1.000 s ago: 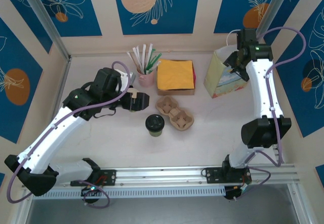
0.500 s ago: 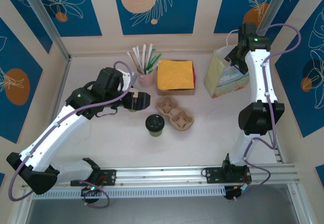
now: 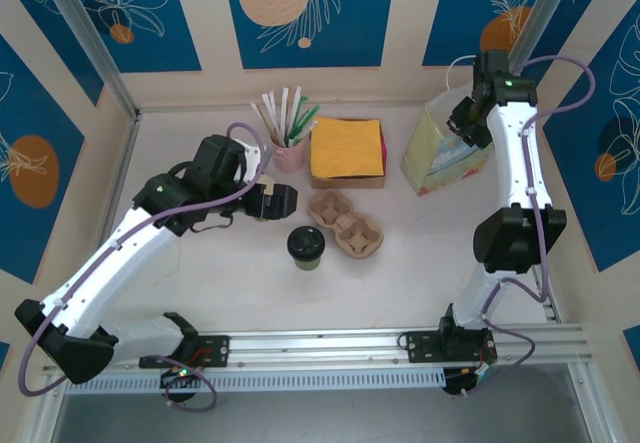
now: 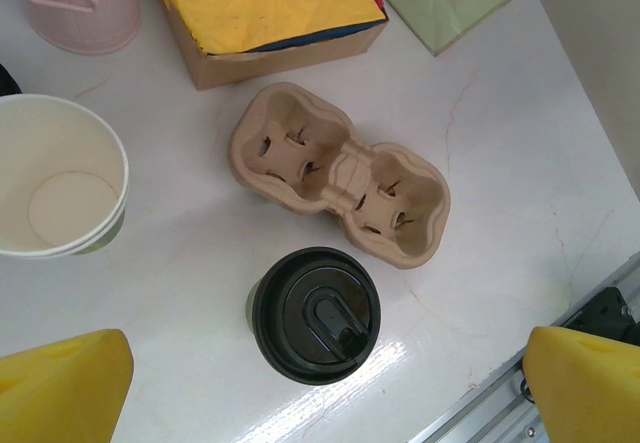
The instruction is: Pack the takeout coffee
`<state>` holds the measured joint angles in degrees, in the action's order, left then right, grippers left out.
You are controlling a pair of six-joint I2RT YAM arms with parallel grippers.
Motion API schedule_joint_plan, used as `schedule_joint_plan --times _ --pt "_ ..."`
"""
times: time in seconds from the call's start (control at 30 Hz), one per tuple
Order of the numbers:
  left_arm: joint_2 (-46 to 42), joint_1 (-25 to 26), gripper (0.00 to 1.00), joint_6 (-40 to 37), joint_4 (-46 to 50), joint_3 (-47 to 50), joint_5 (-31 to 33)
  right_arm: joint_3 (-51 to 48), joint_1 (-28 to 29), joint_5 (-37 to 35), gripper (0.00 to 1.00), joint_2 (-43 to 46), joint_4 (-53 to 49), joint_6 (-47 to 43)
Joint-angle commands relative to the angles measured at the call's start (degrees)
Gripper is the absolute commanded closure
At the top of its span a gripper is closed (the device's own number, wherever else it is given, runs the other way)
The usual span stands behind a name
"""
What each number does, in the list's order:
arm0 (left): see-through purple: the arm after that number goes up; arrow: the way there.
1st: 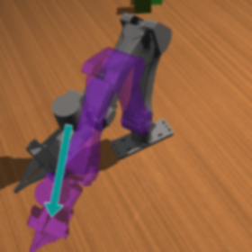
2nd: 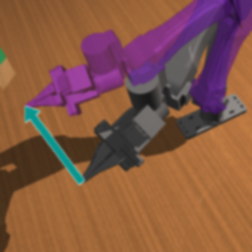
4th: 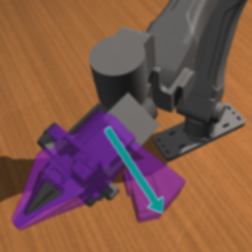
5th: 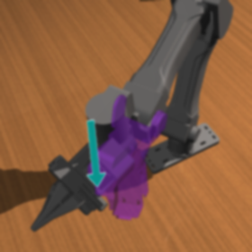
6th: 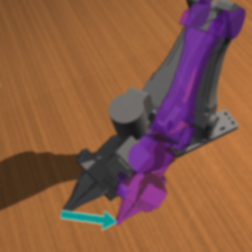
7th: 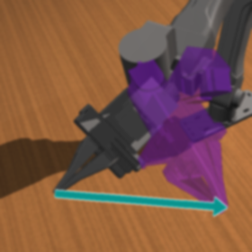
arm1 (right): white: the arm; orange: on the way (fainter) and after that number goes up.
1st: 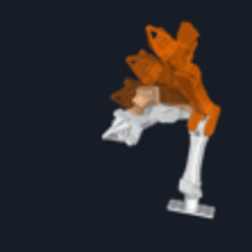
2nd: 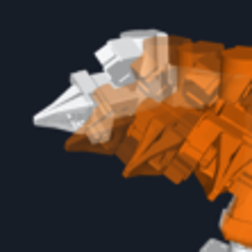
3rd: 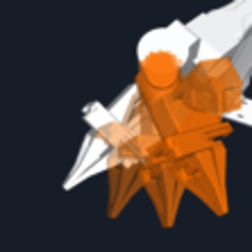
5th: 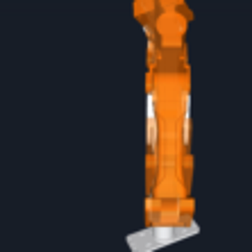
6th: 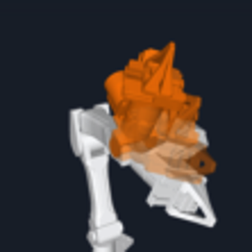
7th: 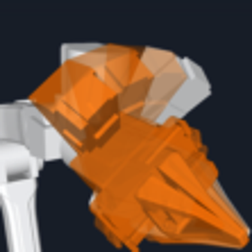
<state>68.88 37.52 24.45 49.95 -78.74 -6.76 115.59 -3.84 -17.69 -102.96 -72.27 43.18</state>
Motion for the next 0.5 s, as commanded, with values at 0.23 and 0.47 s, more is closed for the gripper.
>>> schedule_joint_plan --times 0.23,0.47 --pt "0.6 -0.5 0.00 -1.9 -1.4 0.9 -1.0 -7.2 -1.0 4.3 0.95 9.0 -0.2 -4.4" --pt "1.3 -0.4 0.00 -1.6 -2.6 1.6 -2.8 -16.2 -1.5 9.6 1.00 16.2 1.3 -11.8"
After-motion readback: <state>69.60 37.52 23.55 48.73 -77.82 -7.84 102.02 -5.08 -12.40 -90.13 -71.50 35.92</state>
